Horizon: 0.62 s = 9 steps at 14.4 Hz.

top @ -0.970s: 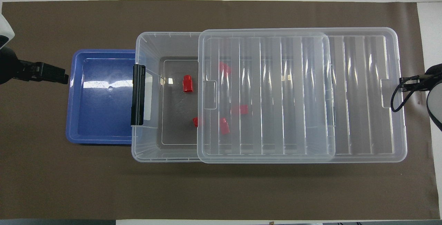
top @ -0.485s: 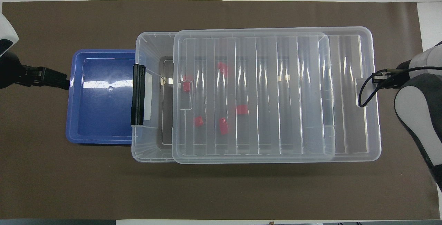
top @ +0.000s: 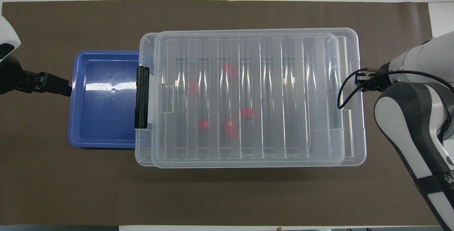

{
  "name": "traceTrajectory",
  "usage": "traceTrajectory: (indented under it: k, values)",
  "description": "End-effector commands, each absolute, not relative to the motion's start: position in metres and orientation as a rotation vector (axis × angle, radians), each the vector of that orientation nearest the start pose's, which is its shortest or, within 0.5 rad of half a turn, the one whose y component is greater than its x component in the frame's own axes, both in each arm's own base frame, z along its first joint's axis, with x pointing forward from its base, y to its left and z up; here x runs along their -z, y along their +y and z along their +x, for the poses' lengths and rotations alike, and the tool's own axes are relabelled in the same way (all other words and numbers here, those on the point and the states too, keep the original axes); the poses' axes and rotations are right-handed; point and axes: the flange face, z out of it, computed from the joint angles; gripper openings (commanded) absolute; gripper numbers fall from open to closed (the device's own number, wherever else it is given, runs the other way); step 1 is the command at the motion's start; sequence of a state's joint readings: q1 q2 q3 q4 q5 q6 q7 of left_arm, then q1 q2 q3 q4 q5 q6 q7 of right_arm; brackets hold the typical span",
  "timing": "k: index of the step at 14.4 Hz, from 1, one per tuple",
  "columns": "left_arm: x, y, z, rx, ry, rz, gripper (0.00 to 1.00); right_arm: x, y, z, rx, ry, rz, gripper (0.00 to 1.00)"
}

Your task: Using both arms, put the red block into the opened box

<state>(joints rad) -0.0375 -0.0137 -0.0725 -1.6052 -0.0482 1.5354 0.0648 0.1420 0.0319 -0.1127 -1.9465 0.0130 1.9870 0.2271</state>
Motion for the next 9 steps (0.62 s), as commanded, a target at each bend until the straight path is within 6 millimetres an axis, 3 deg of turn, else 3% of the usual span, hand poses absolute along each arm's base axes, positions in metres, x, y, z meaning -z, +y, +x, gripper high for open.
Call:
traceTrajectory:
  k: [1, 9]
  values:
    - [-0.6125, -0.0622, 0.5334, -0.106, 0.301, -3.173, 1.0, -0.4646, 0.0305, 0.5601, 0.036, 0.361, -3.099, 0.0]
    - [-0.616, -0.0588, 0.5351, -0.08, 0.29, -3.142, 1.0, -0.4653, 0.0374, 0.5593, 0.035, 0.364, -3.098, 0.0]
